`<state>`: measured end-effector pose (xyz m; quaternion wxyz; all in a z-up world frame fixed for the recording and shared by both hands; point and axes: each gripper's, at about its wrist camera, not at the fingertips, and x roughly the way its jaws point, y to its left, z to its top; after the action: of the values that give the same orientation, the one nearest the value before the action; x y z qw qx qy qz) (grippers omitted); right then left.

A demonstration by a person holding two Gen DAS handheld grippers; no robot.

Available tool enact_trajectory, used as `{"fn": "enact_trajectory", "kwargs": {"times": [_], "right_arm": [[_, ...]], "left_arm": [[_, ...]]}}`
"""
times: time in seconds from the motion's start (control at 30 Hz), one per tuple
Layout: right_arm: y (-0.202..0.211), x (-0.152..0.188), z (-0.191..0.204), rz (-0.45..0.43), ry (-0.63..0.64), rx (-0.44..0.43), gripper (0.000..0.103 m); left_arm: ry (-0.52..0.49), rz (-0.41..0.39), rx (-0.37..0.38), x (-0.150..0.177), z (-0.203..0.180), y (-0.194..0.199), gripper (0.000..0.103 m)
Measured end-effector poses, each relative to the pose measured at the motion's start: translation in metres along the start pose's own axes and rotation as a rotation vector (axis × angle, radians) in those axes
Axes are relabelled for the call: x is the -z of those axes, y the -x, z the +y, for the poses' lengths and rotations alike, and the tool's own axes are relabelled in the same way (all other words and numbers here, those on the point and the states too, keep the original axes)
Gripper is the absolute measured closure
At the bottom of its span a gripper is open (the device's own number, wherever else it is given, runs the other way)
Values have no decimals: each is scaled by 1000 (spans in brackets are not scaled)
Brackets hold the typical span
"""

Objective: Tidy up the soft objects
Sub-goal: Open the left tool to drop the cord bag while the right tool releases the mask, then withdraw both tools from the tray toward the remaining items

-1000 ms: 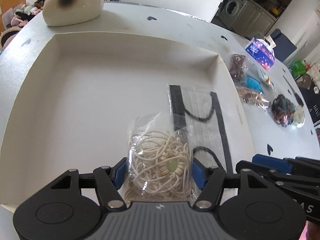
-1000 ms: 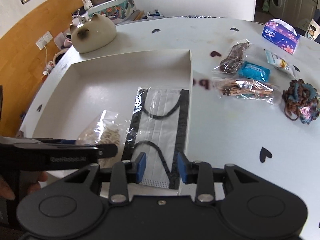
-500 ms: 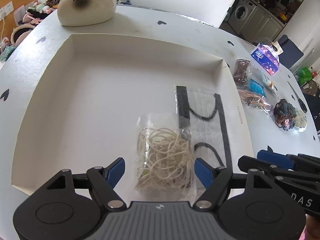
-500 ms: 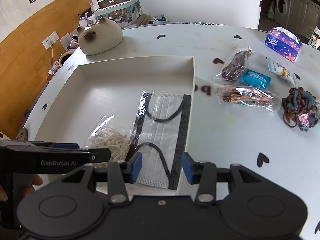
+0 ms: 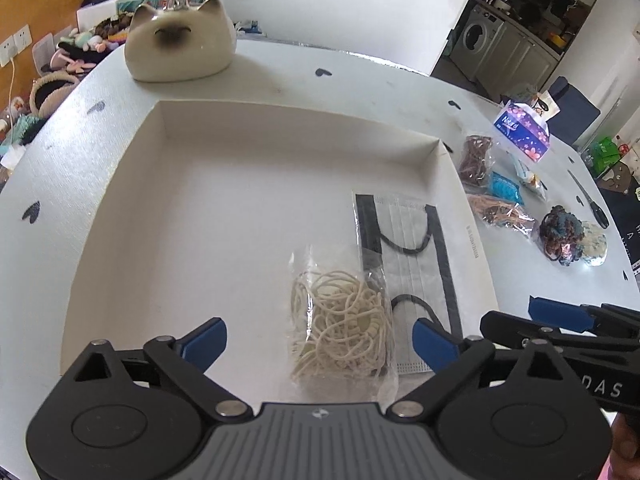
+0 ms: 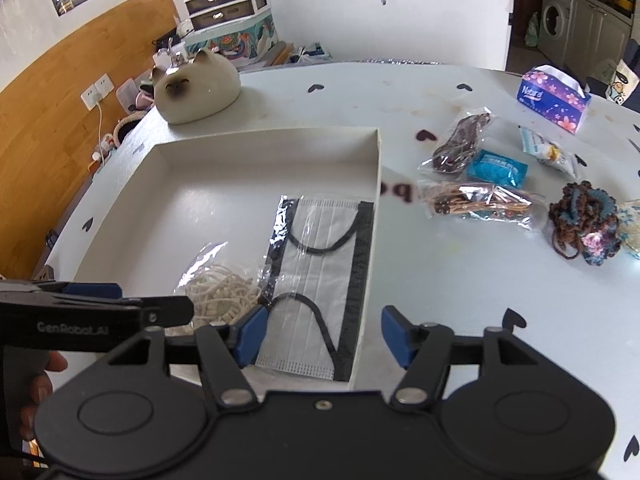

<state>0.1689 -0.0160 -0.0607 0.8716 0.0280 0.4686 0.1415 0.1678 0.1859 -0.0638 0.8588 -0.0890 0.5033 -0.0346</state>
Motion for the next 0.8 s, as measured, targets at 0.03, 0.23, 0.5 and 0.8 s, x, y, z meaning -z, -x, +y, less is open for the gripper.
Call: {"fn": "enact_trajectory", "kwargs": {"times": [0.03,0.23,0.5,0.8], "right_arm": [[2,0,0,-8,-4,3,32],[17,2,-3,-55,-3,31,22],[34,6,-7,-109,7,75,13],[47,9,-16,-172,10,89,0]], "left_arm": [[-3,-5,4,0,1,2,1],[-28,-61,19,3,4,18,0],[-52,-108,27,7,7,33,0],[-40,-155,20,13,5,47,0]]}}
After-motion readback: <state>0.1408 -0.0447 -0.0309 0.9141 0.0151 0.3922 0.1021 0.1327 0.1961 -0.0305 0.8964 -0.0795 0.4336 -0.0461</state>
